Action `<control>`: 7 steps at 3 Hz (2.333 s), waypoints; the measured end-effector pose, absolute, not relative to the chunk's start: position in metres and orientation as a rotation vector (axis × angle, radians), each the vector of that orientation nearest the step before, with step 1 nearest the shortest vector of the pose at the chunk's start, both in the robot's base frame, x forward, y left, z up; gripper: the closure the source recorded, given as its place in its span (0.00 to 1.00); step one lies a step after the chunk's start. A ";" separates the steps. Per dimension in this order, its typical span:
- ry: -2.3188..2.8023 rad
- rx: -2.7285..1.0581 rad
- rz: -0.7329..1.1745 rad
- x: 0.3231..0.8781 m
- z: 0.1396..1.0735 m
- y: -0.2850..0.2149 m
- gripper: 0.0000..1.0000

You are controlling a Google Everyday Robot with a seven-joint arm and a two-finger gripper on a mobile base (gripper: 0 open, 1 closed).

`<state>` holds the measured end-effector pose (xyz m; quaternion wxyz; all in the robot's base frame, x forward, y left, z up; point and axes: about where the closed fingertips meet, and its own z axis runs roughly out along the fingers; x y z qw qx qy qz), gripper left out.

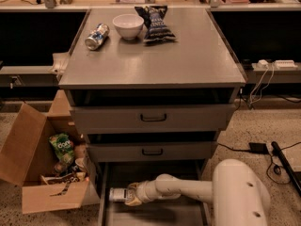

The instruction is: Pick blue plastic bottle from bottom drawer and place on counter

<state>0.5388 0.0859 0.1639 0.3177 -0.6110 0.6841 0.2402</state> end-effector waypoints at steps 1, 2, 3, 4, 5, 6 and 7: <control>1.707 -1.588 0.591 0.520 0.220 0.070 0.99; 1.566 -1.564 0.581 0.497 0.280 0.045 1.00; 1.564 -1.565 0.582 0.496 0.280 0.046 1.00; 1.533 -1.567 0.626 0.495 0.309 0.044 1.00; 1.474 -1.593 0.695 0.490 0.385 0.043 1.00; 1.405 -1.647 0.671 0.486 0.468 0.042 1.00; 1.335 -1.719 0.599 0.482 0.537 0.045 1.00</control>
Offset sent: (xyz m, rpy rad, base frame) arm -0.0698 -0.0549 0.1781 0.2112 -0.2775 0.1190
